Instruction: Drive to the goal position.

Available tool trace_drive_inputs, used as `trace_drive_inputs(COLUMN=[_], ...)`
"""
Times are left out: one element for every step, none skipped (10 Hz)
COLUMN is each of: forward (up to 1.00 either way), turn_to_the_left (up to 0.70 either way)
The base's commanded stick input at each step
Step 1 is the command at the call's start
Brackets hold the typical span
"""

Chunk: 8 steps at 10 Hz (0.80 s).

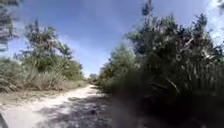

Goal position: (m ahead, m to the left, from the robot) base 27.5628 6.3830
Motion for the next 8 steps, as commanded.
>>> trace_drive_inputs(forward=[0.70,0.70,0.70,0.70,0.70,0.70,0.70,0.70], turn_to_the_left=[0.00,0.00,0.06,0.35,0.35,0.17,0.00,0.00])
